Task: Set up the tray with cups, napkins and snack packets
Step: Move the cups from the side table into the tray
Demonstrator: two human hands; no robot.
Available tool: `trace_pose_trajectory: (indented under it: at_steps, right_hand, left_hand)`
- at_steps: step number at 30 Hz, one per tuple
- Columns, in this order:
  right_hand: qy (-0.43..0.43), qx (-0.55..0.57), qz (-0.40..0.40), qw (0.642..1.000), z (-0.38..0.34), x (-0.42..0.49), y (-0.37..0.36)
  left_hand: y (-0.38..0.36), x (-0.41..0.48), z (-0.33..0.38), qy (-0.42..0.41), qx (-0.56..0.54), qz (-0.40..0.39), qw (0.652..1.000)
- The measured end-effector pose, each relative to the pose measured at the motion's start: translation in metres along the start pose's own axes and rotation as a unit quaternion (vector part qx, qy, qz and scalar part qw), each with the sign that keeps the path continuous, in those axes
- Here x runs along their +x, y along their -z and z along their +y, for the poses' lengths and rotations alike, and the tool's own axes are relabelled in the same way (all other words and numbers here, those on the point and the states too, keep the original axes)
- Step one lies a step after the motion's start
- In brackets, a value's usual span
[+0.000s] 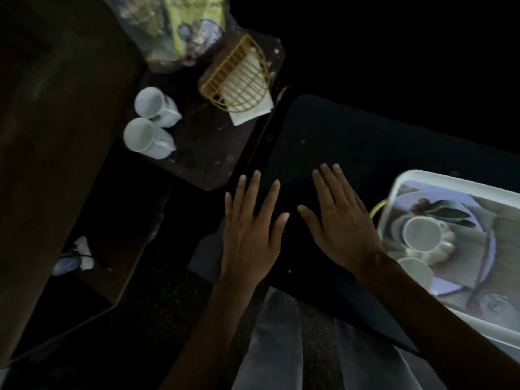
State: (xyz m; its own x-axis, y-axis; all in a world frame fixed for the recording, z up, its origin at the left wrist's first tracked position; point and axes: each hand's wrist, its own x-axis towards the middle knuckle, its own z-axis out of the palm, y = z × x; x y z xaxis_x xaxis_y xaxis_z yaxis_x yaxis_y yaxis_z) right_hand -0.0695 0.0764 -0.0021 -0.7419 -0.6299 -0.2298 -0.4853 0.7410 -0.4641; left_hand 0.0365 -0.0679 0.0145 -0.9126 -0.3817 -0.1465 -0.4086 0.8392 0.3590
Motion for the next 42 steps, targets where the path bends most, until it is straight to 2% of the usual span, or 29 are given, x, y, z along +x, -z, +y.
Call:
trace_pose_trajectory:
  at_steps: [11, 14, 17, 23, 26, 31, 39, 42]
  right_hand:
    - [0.086, 0.002, -0.021, 0.996, -0.131, 0.097, -0.043]
    - [0.110, 0.000, -0.029, 0.993, -0.156, 0.117, -0.054]
    - [0.125, 0.019, -0.026, 0.992, -0.176, 0.133, -0.062]
    - [0.085, 0.223, 0.013, 0.971, -0.204, 0.158, -0.072]
    - [0.091, 0.260, 0.034, 0.961, -0.209, 0.165, -0.074]
    - [0.079, 0.298, 0.016, 0.951, -0.214, 0.171, -0.078]
    - [0.059, 0.323, 0.059, 0.943, -0.213, 0.160, -0.079]
    - [0.055, 0.329, 0.064, 0.941, -0.207, 0.150, -0.077]
  left_hand:
    - [0.075, 0.039, -0.154, 0.078, 0.056, 0.078, 0.992]
    - [0.086, 0.051, -0.183, 0.087, 0.040, 0.090, 0.991]
    - [0.093, 0.065, -0.202, 0.125, -0.035, 0.099, 0.987]
    - [0.094, 0.088, -0.212, 0.240, -0.265, 0.153, 0.921]
    - [0.091, 0.095, -0.211, 0.271, -0.348, 0.157, 0.884]
    - [0.086, 0.097, -0.208, 0.281, -0.426, 0.149, 0.847]
    - [0.085, 0.088, -0.200, 0.296, -0.492, 0.170, 0.801]
    - [0.084, 0.079, -0.189, 0.302, -0.499, 0.173, 0.794]
